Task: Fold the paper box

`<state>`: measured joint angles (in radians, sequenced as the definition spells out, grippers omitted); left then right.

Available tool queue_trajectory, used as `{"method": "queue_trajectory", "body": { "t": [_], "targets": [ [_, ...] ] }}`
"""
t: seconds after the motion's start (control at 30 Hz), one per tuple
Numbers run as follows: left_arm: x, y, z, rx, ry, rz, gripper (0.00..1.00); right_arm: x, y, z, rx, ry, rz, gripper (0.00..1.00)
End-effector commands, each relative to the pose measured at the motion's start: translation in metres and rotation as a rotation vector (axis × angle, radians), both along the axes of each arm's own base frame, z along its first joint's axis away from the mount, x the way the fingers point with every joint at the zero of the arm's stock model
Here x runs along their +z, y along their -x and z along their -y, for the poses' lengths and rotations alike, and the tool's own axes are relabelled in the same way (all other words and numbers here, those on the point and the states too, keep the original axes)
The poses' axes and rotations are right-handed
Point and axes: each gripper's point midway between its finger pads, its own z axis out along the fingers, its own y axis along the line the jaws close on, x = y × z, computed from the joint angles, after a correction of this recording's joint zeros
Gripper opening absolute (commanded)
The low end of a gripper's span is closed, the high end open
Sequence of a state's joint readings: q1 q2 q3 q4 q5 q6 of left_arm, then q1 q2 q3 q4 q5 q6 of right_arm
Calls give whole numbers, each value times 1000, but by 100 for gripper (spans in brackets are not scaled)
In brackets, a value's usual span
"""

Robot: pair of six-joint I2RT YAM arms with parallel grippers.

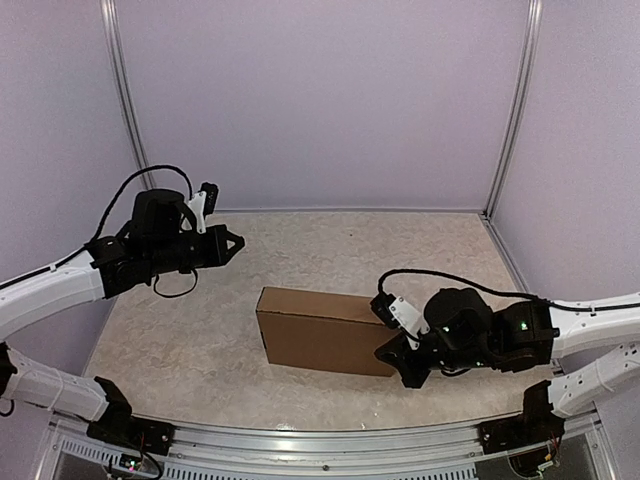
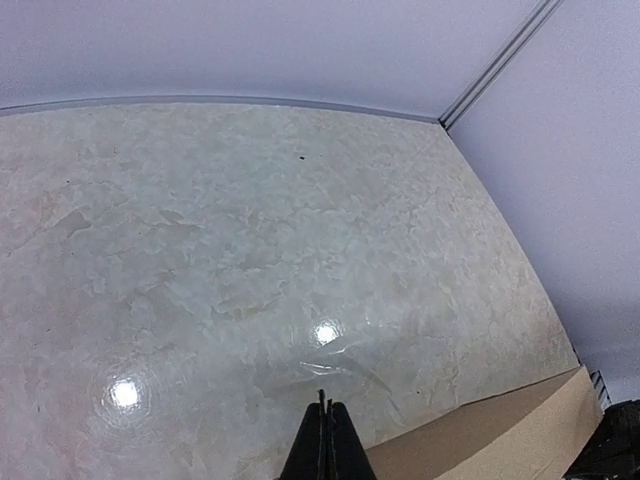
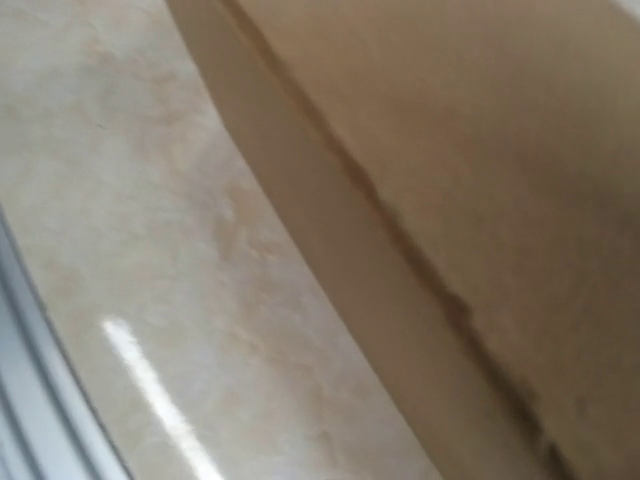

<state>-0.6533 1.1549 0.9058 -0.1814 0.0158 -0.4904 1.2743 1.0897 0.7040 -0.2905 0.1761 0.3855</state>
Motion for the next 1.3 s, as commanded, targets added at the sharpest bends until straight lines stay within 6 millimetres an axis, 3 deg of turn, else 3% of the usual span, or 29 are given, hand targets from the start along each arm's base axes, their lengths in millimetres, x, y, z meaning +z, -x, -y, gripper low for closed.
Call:
{"method": "queue_trajectory", "body": {
  "t": [0.0,0.23,0.7,0.97,1.27],
  "targets": [
    [8,-13,17,-40,57,-24,0,-12,-9,4,-46,68,33,0],
    [-27,-19,35,-90,38,-147,0,-25,-24,17,-145,141,64,0],
    [-79,9,70,-249,0,-272,0,-20,-67,26,-307,123,65,0],
    [-99,43,67,-282,-61,-288,0,-26,-109,26,-397,88,55,0],
    [-92,82,76,-345,-14,-235,0,-36,-148,9,-464,-56,18,0]
  ]
}}
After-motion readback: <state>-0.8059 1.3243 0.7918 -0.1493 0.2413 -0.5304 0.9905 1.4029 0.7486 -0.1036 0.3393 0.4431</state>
